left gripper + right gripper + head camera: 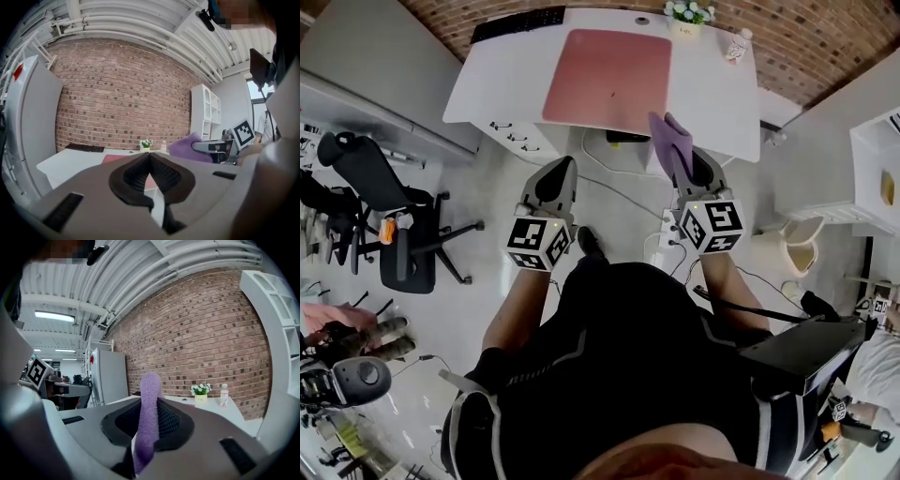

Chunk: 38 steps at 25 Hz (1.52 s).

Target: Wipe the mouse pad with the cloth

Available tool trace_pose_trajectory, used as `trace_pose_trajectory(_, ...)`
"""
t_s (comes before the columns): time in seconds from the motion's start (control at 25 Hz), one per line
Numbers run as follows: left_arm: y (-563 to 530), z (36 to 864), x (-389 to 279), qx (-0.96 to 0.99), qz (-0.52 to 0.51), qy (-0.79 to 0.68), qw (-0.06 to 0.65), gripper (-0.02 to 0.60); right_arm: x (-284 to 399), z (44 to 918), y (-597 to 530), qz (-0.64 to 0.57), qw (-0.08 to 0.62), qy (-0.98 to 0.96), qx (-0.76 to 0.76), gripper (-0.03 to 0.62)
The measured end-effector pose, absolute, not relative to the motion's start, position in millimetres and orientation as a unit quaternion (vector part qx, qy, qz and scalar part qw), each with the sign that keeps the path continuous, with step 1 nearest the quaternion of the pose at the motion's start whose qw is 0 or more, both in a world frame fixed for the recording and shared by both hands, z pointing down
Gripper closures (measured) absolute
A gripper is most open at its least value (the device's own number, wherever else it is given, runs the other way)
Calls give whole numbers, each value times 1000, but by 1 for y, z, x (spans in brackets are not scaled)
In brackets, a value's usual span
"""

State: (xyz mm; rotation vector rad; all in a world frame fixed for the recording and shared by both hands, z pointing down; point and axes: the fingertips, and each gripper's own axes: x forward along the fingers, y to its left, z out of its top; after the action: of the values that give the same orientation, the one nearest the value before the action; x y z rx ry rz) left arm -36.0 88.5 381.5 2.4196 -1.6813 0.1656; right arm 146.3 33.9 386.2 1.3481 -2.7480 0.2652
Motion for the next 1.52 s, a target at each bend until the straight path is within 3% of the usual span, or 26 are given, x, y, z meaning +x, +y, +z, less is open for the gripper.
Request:
trace_pose_trajectory(0.8,-17,400,-130,854,71,-505,103,577,97,423,-57,123,53,-825,549,536)
trace_pose_trajectory(1.52,-111,464,-137,855,101,-488,145,577,161,533,-146,137,183,-758,611,536)
